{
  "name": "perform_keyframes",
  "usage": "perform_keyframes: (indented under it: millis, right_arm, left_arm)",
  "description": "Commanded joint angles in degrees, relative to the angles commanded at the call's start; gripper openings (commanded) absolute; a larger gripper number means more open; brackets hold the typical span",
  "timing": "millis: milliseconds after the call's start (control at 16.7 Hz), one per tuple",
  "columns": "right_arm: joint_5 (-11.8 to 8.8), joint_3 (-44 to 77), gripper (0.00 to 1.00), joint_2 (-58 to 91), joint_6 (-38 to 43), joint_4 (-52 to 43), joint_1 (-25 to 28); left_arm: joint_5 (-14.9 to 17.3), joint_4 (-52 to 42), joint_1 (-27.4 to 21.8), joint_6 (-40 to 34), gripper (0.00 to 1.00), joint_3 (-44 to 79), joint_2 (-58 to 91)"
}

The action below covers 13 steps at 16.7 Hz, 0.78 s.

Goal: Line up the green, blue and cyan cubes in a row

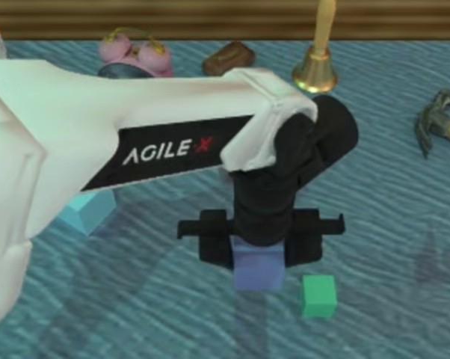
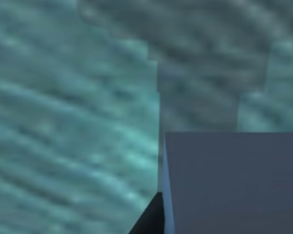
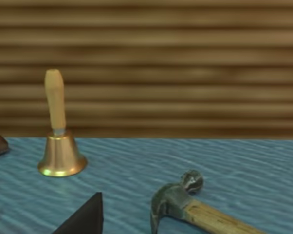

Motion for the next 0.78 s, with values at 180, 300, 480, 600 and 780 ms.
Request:
perform_keyframes:
  millis: [180, 300, 480, 600, 780]
  right_arm:
    - [0.0, 0.0, 1.00, 0.0, 0.0, 0.0, 0.0]
    - [0.0, 0.0, 1.00, 0.0, 0.0, 0.0, 0.0]
    - [0.0, 0.0, 1.00, 0.0, 0.0, 0.0, 0.0]
    - [0.0, 0.0, 1.00, 0.0, 0.0, 0.0, 0.0]
    - [0.0, 0.0, 1.00, 0.0, 0.0, 0.0, 0.0]
  left_arm:
    - [0.0, 6.1, 0.1, -0.1, 0.00, -3.6, 2.2]
    - [0.0, 9.9, 0.1, -0.2, 0.00, -5.8, 3.6]
    - [0.0, 11.4, 0.0, -0.2, 0.00, -6.8, 4.4]
    - [0.0, 11.4, 0.0, -0.2, 0.00, -6.8, 4.4]
    - [0.0, 11.4, 0.0, -0.2, 0.23, -6.8, 4.4]
